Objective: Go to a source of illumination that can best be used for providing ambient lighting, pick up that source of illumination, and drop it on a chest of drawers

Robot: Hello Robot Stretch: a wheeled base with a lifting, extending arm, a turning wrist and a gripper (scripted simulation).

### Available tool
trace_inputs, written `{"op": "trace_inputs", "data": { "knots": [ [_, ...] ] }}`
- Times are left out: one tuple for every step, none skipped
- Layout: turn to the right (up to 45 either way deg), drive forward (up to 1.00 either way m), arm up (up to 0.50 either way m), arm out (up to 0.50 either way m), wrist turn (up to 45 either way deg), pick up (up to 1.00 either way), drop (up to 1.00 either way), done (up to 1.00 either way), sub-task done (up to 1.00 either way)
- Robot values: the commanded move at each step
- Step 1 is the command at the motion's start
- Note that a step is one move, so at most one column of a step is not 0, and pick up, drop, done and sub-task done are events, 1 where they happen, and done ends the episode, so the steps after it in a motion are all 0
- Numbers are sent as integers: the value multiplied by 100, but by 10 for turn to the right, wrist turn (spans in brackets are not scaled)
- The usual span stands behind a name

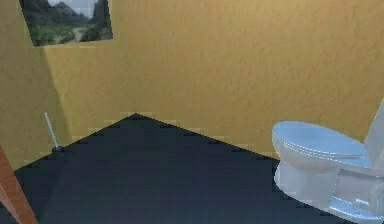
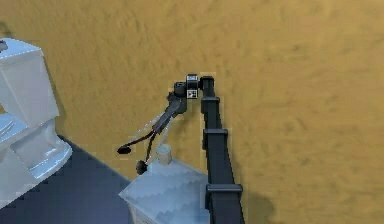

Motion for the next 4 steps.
{"op": "trace_inputs", "data": {
  "knots": [
    [0, 0, 0, 0, 450, 0, 0, 0, 0],
    [0, 0, 0, 0, 450, 0, 0, 0, 0],
    [0, 0, 0, 0, 120, 0, 0, 0, 0],
    [0, 0, -30, 0, 0, 0, 0, 0, 0]
  ]
}}
